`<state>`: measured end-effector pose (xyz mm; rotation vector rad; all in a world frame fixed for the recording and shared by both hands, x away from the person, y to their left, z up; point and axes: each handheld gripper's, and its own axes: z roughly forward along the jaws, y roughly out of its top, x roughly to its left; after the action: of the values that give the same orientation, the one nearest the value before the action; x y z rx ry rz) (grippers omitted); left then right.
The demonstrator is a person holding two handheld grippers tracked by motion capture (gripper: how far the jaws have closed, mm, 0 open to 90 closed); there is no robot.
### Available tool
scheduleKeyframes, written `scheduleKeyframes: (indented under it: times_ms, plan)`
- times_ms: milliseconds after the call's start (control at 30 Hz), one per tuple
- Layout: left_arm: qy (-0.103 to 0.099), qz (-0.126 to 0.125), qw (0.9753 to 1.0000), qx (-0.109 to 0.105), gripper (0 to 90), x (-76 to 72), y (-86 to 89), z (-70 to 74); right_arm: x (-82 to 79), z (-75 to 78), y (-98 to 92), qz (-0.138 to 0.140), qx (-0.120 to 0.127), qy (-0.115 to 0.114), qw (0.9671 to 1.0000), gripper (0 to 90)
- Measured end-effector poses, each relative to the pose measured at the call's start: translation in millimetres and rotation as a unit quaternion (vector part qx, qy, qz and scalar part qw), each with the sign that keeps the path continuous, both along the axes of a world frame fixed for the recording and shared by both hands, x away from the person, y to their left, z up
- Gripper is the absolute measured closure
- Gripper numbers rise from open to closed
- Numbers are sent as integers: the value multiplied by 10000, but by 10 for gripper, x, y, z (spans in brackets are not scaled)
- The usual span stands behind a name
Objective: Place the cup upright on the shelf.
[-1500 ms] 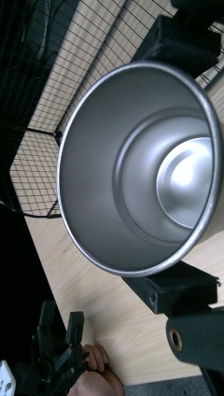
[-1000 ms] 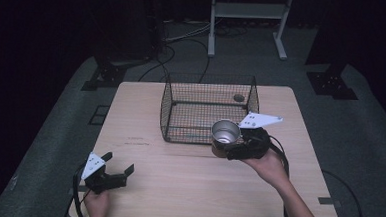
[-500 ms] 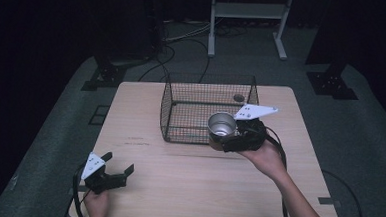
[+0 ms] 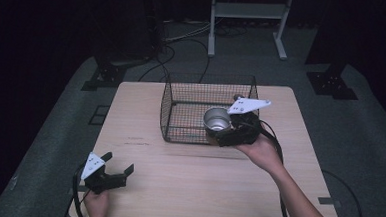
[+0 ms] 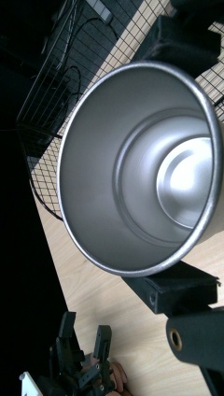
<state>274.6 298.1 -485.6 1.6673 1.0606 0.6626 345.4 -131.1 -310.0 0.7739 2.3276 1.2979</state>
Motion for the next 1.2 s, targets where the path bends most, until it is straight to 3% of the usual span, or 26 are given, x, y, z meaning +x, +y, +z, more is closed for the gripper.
scheduleKeyframes:
  times_ms: [567, 1200]
  plan:
    - [-16, 2, 10000, -23, 0, 0, 12, 1, 152, 133, 141, 50, -129, -77, 9999, 178]
    - [-33, 1, 10000, -46, 0, 1, 15, 0, 385, 192, 226, -33, -212, -5, 9998, 179]
